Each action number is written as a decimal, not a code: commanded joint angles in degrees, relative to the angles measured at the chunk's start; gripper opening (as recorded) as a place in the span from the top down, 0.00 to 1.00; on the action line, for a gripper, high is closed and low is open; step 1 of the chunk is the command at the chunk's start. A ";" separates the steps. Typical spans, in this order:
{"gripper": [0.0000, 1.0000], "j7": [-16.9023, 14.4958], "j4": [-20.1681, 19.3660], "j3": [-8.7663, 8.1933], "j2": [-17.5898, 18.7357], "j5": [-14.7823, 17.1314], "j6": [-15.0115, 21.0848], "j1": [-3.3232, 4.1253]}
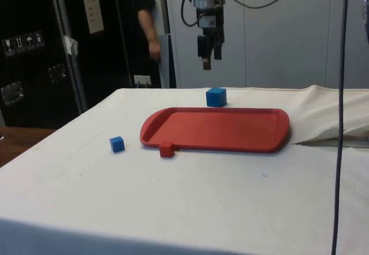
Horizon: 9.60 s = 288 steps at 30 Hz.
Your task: Pick up the largest block and place it onto the tray.
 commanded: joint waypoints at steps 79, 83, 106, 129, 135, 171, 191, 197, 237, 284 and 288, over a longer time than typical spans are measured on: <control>0.44 -25.84 13.41 0.00 33.92 41.08 -5.79 -5.10; 1.00 -25.84 13.41 -0.06 33.92 41.14 -5.79 -4.98; 0.99 -25.55 13.35 -0.92 33.69 41.08 -6.13 -4.53; 0.99 -22.06 11.75 -9.11 27.96 39.42 -9.80 2.81; 0.99 -20.17 10.71 -9.80 26.07 38.33 -9.51 4.81; 0.99 -9.05 7.96 -7.62 23.32 35.98 -8.48 12.83; 0.99 -5.27 3.90 -3.50 22.00 35.81 -4.01 15.47; 0.99 -4.64 1.55 -1.60 20.63 35.75 -1.26 15.81; 0.00 -4.81 -2.92 4.47 17.36 35.75 5.04 13.06; 0.00 -2.81 2.23 2.52 5.96 28.02 2.01 9.97; 0.00 -2.64 2.92 2.69 4.98 27.44 1.66 9.63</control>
